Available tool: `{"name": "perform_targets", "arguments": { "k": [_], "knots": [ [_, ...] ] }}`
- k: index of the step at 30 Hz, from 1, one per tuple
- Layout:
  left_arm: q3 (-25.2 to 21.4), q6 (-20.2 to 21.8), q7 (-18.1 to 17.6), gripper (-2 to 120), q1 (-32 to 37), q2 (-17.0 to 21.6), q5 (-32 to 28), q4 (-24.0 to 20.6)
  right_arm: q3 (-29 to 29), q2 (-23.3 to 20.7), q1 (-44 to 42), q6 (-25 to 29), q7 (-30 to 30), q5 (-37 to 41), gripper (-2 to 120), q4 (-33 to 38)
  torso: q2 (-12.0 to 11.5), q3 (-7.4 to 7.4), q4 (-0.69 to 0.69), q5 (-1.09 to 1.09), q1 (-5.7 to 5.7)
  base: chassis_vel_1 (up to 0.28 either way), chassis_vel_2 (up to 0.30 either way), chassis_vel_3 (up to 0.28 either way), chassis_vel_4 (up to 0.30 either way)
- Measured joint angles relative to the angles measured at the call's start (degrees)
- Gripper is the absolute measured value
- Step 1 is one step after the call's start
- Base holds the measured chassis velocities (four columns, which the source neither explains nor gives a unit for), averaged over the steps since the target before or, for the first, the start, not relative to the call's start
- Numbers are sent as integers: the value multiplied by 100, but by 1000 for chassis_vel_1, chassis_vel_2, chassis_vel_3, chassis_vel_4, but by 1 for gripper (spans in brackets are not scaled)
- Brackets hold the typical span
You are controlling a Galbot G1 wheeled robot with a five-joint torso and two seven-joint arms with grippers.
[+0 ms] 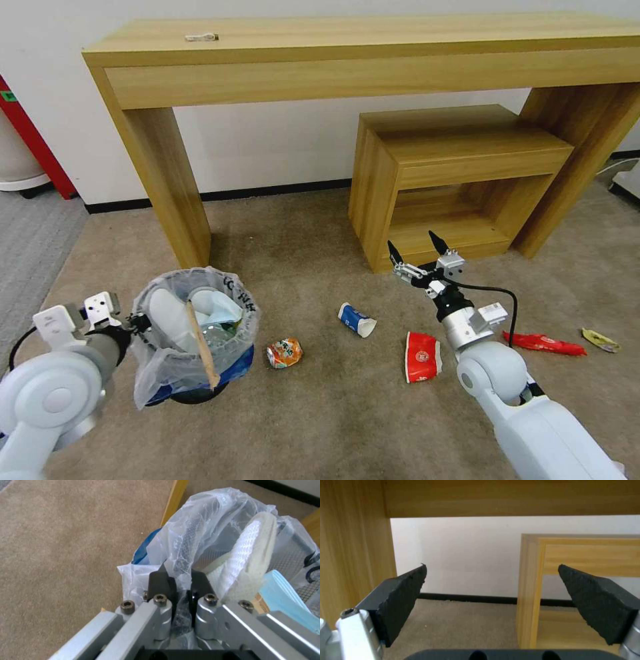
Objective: Pick up the trash bin and place the garbage on the floor into it.
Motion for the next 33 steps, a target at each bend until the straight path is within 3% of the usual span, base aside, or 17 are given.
{"name": "perform_targets", "arguments": {
  "k": [13,33],
  "knots": [
    [-364,4,44,2,-170,-127,-243,-64,-15,86,-44,142,-120,19,100,-42,0,0,1,0,0,0,0,0,0],
    [-306,4,201,2,-82,-172,-94,-105,-253,134,16,201,-97,-92,100,-197,0,0,0,0,0,-82,76,82,-80]
  ]
}}
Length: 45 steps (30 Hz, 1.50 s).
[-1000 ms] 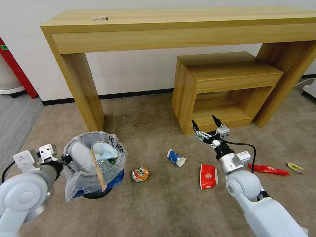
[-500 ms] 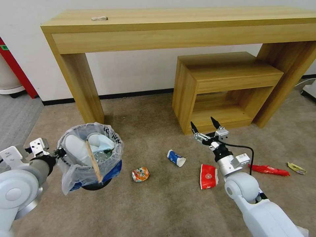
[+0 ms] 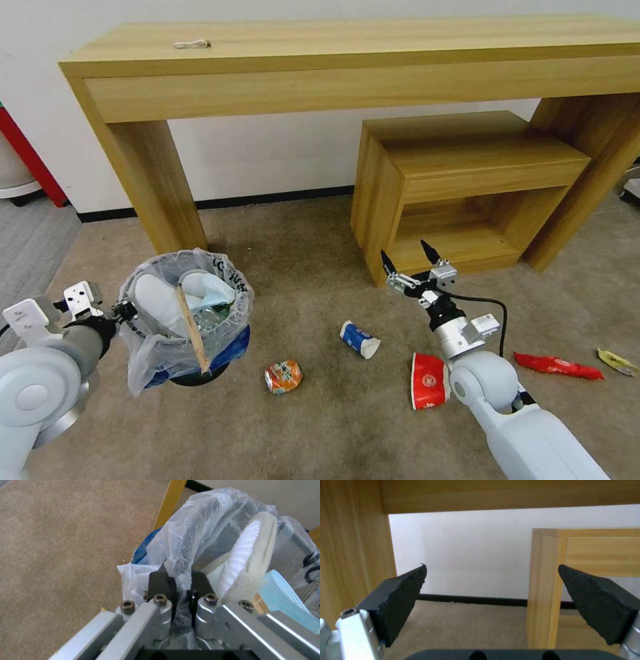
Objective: Pick up the trash bin and place the garbage on the floor into it.
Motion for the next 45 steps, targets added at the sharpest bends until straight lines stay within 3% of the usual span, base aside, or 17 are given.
{"name": "perform_targets", "arguments": {
  "k": [12,18,24,34,41,45],
  "knots": [
    [33,-2,23,2,10,0,48,-11,-197,-33,72,-859,298,-189,100,-115,0,0,0,0,0,4,-4,-2,1],
    [43,-5,29,2,-2,9,55,-37,-526,-54,282,-1225,-412,171,100,-290,0,0,0,-1,0,0,0,0,0],
    [86,-5,24,2,-4,1,73,-93,-1397,130,657,-1963,-288,639,100,-589,0,0,0,-1,0,0,0,0,0],
    [18,-4,22,2,62,16,63,-212,-2882,218,1547,-2333,-305,661,100,-1426,0,1,1,-1,0,0,0,0,0],
    [52,4,32,2,112,-35,105,-261,-3801,276,2534,-2276,-1133,-223,100,-2300,0,1,1,-1,0,0,0,0,0],
    [58,5,47,2,108,-35,109,-266,-4017,300,2762,-2324,-1231,-593,100,-2534,0,1,0,0,0,0,0,0,0]
  ]
}}
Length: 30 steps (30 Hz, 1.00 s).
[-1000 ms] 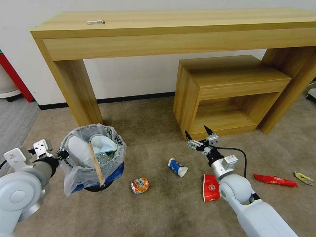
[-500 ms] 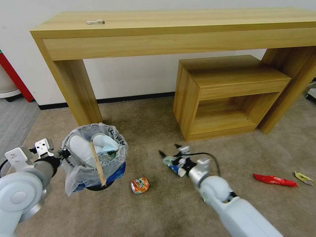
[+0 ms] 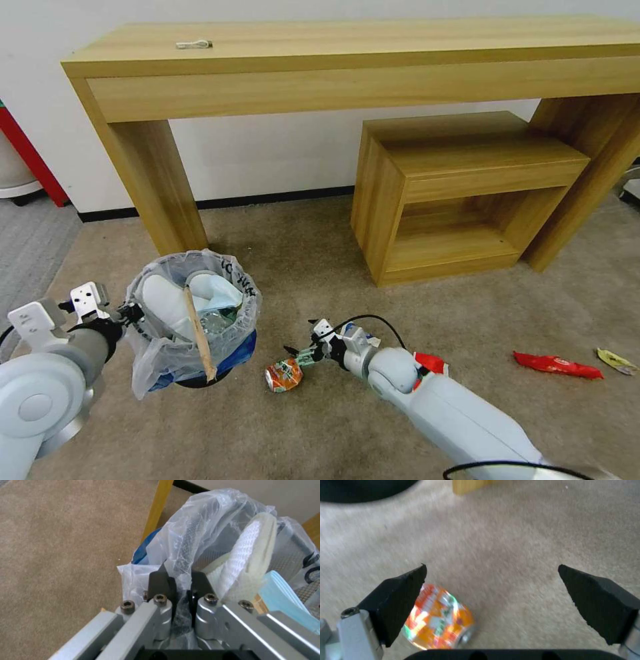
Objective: Pick up the trash bin and place the garbage on the floor into it.
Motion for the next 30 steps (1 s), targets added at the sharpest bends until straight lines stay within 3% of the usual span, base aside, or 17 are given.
{"name": "perform_targets", "arguments": {
  "k": [6,13,30],
  "knots": [
    [14,1,14,2,-12,-13,1,-6,-228,-9,192,-210,-53,-125,100,-188,0,0,0,0,0,0,0,0,0],
    [33,2,51,2,-11,-46,26,-22,-436,331,286,-609,292,510,100,-528,0,0,0,0,0,0,0,0,0],
    [43,2,62,2,-28,-44,45,-33,-508,753,252,-592,351,695,100,-1082,0,0,0,0,0,0,0,0,0]
  ]
}}
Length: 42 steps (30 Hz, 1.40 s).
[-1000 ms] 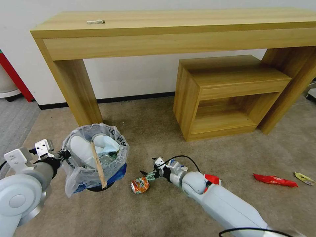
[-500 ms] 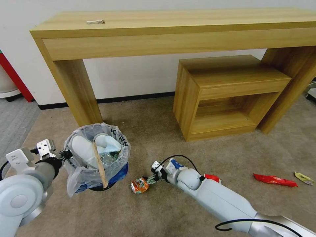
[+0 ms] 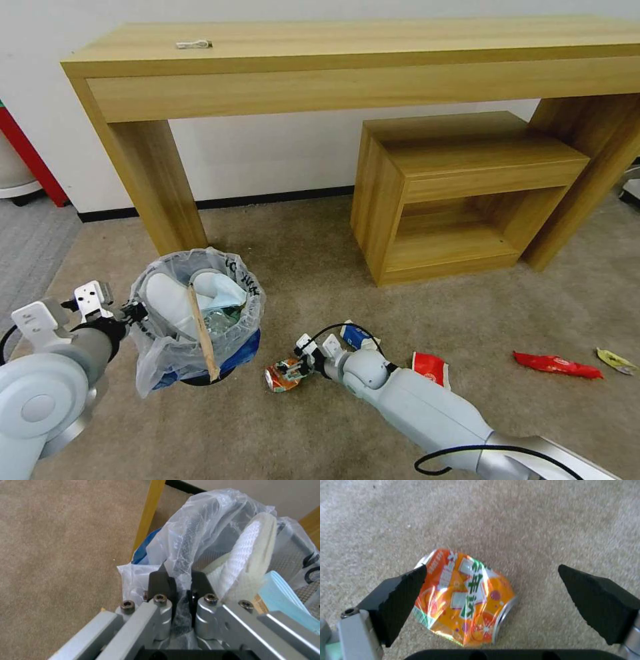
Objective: Pick up the trash bin and place the garbage on the floor into it.
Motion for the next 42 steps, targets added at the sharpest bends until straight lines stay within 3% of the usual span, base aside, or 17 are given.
{"name": "perform_targets", "arguments": {
  "k": [15,19,27,34,42],
  "knots": [
    [46,-9,2,2,-8,-6,58,3,105,76,-248,44,41,-223,100,-364,0,0,0,0,0,0,0,0,0],
    [52,-13,2,2,-14,-8,60,3,154,100,-280,75,9,-265,95,-483,0,0,0,0,0,0,0,0,0],
    [72,-17,1,2,-18,-21,84,16,258,233,-293,372,-238,-519,72,-840,0,0,0,0,0,0,0,0,0],
    [71,-20,1,2,-24,-13,88,29,294,318,-292,544,-403,-656,42,-982,0,0,0,0,0,0,0,0,0],
    [95,-20,7,2,-35,-14,104,53,342,389,-270,646,-439,-736,35,-1100,0,0,0,0,0,0,0,0,0]
  ]
}}
